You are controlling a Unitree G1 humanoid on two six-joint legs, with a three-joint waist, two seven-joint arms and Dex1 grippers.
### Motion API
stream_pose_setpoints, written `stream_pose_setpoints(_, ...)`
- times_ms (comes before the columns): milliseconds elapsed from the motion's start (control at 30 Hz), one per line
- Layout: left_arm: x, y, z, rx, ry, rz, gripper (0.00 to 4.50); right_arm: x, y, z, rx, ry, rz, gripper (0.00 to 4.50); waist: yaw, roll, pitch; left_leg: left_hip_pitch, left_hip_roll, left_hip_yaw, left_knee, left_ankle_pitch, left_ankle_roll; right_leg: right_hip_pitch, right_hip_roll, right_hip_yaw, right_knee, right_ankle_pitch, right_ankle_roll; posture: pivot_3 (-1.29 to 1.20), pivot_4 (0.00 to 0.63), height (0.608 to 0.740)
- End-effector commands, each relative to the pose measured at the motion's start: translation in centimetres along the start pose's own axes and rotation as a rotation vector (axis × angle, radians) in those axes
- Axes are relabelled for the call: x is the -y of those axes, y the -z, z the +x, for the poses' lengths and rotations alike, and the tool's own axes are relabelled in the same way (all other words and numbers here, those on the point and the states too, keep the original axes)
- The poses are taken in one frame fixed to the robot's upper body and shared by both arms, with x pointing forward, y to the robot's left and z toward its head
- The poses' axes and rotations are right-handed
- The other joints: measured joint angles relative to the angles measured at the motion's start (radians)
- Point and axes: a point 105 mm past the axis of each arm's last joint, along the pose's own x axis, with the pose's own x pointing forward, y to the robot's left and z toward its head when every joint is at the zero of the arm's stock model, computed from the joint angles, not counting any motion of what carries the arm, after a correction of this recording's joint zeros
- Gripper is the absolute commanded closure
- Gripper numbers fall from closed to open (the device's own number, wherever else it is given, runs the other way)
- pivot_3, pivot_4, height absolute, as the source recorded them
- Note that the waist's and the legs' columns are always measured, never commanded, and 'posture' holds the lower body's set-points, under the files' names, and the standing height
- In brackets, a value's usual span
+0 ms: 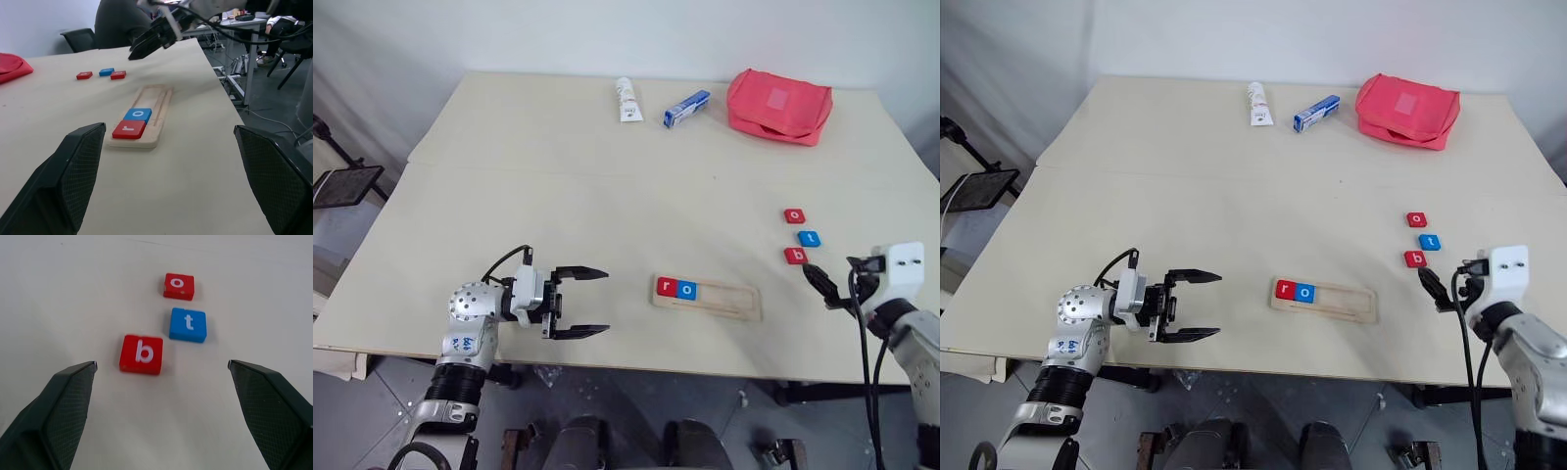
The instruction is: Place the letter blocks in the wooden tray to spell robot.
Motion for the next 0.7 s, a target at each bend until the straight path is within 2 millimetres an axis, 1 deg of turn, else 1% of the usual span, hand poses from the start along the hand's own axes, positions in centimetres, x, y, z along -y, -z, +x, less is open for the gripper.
stream_pose_setpoints(33, 0.4, -0.6, 0.0, 0.019, -0.006, 0.021, 0.05, 0.2, -0.3, 0.9, 0.004, -0.017, -0.024, 0.00, -0.002, 0.000, 0.000, 0.000, 0.000, 0.000, 0.000, 0.000, 0.000, 0.000, 0.000, 0.000, 0.000, 0.000, 0.000, 0.00, 0.150, 0.740)
stream_pose_setpoints(167, 0.6, -0.7, 0.1, 0.022, -0.018, 0.024, 0.05, -0.1, 0.1, 2.2, -0.004, -0.040, -0.002, 0.00, -0.004, 0.000, 0.000, -0.001, -0.001, -0.001, 0.000, 0.000, 0.000, 0.000, -0.001, 0.000, 0.000, 0.000, 0.000, 0.00, 0.150, 0.740)
stream_pose_setpoints(267, 0.8, -0.8, 0.1, 0.022, -0.021, 0.024, 0.05, -0.2, 0.5, 2.7, -0.014, -0.043, -0.002, 0.00, -0.006, 0.000, 0.000, -0.001, 0.000, -0.001, 0.000, 0.000, 0.000, 0.000, -0.001, -0.001, 0.000, 0.000, 0.000, 0.00, 0.150, 0.740)
stream_pose_setpoints(367, 0.9, -0.8, 0.0, 0.021, -0.030, 0.024, 0.05, -0.6, 0.9, 3.2, -0.022, -0.061, 0.008, 0.00, -0.007, 0.000, 0.000, -0.001, 0.000, -0.001, 0.000, 0.000, 0.000, 0.000, -0.001, -0.001, 0.000, 0.000, 0.000, 0.00, 0.150, 0.740)
stream_pose_setpoints(467, 1.0, -0.8, -0.1, 0.017, -0.043, 0.024, 0.05, -0.9, 2.0, 3.7, -0.053, -0.064, 0.024, 0.00, -0.007, 0.000, 0.000, -0.001, 0.000, 0.000, 0.000, 0.000, 0.000, 0.000, -0.001, -0.001, 0.000, 0.000, 0.000, 0.00, 0.150, 0.740)
stream_pose_setpoints(533, 1.0, -0.8, -0.1, 0.017, -0.049, 0.023, 0.05, -1.0, 2.4, 3.9, -0.058, -0.060, 0.028, 0.00, -0.008, 0.000, 0.000, 0.000, 0.000, 0.000, 0.000, 0.000, 0.000, 0.000, -0.001, -0.001, 0.000, 0.000, 0.000, 0.00, 0.150, 0.740)
stream_pose_setpoints(633, 1.1, -0.7, -0.1, 0.013, -0.049, 0.023, 0.00, -0.6, 2.8, 4.0, -0.063, -0.029, 0.044, 0.61, -0.007, 0.000, 0.000, 0.000, 0.000, -0.001, 0.000, 0.000, 0.000, 0.000, 0.000, -0.001, 0.000, 0.000, 0.000, 0.00, 0.150, 0.740)
stream_pose_setpoints(700, 1.1, -0.7, -0.2, 0.012, -0.051, 0.023, 0.00, -0.6, 2.9, 4.0, -0.059, -0.024, 0.048, 1.28, -0.008, 0.000, 0.000, 0.000, 0.000, -0.001, 0.000, 0.000, 0.000, 0.000, -0.001, -0.001, 0.000, 0.000, 0.000, 0.00, 0.150, 0.740)
